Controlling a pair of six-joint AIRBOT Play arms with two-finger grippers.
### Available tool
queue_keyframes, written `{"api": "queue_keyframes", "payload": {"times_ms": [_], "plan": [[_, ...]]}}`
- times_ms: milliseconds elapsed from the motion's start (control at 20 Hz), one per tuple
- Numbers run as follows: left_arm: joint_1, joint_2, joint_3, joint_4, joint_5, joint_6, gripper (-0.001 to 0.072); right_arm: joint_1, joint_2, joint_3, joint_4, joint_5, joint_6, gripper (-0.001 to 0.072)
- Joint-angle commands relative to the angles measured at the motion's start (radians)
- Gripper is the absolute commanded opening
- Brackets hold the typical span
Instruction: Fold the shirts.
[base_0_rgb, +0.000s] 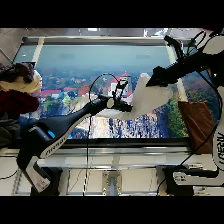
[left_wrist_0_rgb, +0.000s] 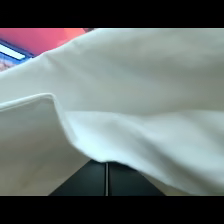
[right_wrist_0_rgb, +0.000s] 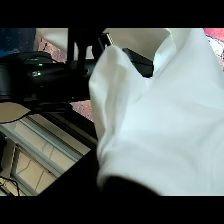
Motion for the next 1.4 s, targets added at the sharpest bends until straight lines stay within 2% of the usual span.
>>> {"api": "queue_keyframes", "payload": {"times_ms": [0, 200, 350, 450, 550, 600, 700, 750, 800, 900, 950, 1000, 1100, 1200, 1300, 1350], "plan": [[0.015, -0.033, 0.017, -0.021, -0.063, 0.011, 0.0009, 0.067, 0.002, 0.001, -0.008, -0.076, 0.020, 0.0012], [0.131, 0.106, 0.019, 0.011, -0.139, 0.023, 0.0009, 0.143, -0.005, 0.001, -0.005, -0.157, 0.050, 0.0011], [0.303, 0.285, 0.018, 0.089, -0.311, 0.038, 0.0010, 0.238, -0.047, 0.001, -0.003, -0.240, 0.078, 0.0011], [0.425, 0.398, 0.018, 0.117, -0.426, 0.085, 0.0010, 0.329, -0.109, 0.001, 0.002, -0.360, 0.096, 0.0011], [0.528, 0.491, 0.018, 0.116, -0.493, 0.103, 0.0010, 0.426, -0.184, 0.001, 0.040, -0.568, 0.096, 0.0016], [0.576, 0.535, 0.018, 0.116, -0.507, 0.103, 0.0010, 0.476, -0.222, 0.001, 0.069, -0.716, 0.095, 0.0066], [0.646, 0.599, 0.018, 0.116, -0.514, 0.102, 0.0010, 0.546, -0.272, 0.001, 0.156, -0.958, 0.095, 0.0642], [0.671, 0.623, 0.018, 0.116, -0.515, 0.102, 0.0010, 0.563, -0.277, 0.002, 0.163, -1.010, 0.094, 0.0682], [0.687, 0.640, 0.018, 0.116, -0.515, 0.102, 0.0010, 0.562, -0.274, 0.006, 0.142, -1.012, 0.092, 0.0682], [0.698, 0.660, 0.018, 0.116, -0.516, 0.102, 0.0010, 0.504, -0.261, 0.044, 0.010, -0.875, 0.094, 0.0662], [0.698, 0.662, 0.018, 0.116, -0.517, 0.102, 0.0010, 0.450, -0.253, 0.073, -0.094, -0.732, 0.106, 0.0655], [0.696, 0.661, 0.018, 0.115, -0.520, 0.102, 0.0010, 0.385, -0.246, 0.097, -0.227, -0.568, 0.144, 0.0599], [0.690, 0.659, 0.016, 0.115, -0.523, 0.101, 0.0010, 0.250, -0.236, 0.096, -0.468, -0.311, 0.195, 0.0590], [0.689, 0.658, 0.016, 0.115, -0.522, 0.101, 0.0010, 0.130, -0.236, 0.011, -0.479, -0.226, 0.200, 0.0590], [0.689, 0.657, 0.016, 0.115, -0.522, 0.098, 0.0010, 0.048, -0.239, -0.153, -0.384, -0.297, 0.200, 0.0589], [0.689, 0.653, 0.016, 0.115, -0.523, 0.098, 0.0010, 0.017, -0.245, -0.255, -0.269, -0.375, 0.181, 0.0550]]}}
